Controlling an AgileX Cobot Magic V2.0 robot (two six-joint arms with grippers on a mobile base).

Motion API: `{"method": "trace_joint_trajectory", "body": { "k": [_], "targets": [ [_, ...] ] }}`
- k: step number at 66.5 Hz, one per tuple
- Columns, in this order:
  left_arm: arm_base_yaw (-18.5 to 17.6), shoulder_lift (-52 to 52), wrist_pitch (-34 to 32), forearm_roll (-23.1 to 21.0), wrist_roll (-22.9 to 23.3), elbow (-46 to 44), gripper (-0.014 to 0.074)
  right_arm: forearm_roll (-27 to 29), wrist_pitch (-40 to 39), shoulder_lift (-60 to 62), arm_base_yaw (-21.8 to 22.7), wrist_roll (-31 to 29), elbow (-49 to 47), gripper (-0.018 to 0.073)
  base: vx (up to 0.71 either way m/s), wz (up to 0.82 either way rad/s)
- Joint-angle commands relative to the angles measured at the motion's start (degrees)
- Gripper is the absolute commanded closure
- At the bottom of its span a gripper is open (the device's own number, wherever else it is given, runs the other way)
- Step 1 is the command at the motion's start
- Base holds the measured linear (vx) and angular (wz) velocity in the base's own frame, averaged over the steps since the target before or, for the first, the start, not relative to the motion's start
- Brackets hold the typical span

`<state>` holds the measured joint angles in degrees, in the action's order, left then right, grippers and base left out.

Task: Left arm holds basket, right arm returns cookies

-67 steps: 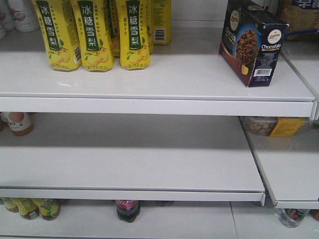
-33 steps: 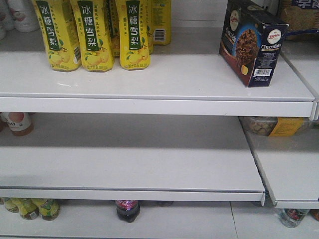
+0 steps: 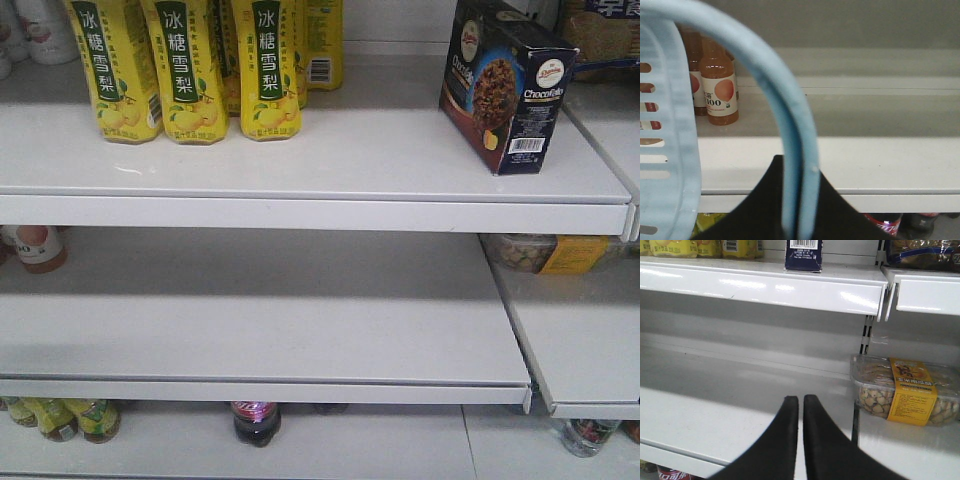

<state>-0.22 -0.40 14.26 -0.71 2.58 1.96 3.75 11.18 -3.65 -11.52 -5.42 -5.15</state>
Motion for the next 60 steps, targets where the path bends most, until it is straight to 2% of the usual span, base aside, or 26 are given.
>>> {"method": "trace_joint_trajectory", "body": {
  "k": [1, 60],
  "targets": [
    [-0.5, -1.3, -5.9, 0.7, -1.2, -1.6, 0.0599, -0.4, -4.4, -0.7, 0.2, -0.5, -1.5, 0.0566, 0.0, 0.0],
    [-0.2, -1.0, -5.9, 0.7, -1.3, -1.8, 0.0599, -0.4, -4.5, -0.3, 0.2, -0.5, -1.1, 0.0566, 0.0, 0.0]
  ]
}}
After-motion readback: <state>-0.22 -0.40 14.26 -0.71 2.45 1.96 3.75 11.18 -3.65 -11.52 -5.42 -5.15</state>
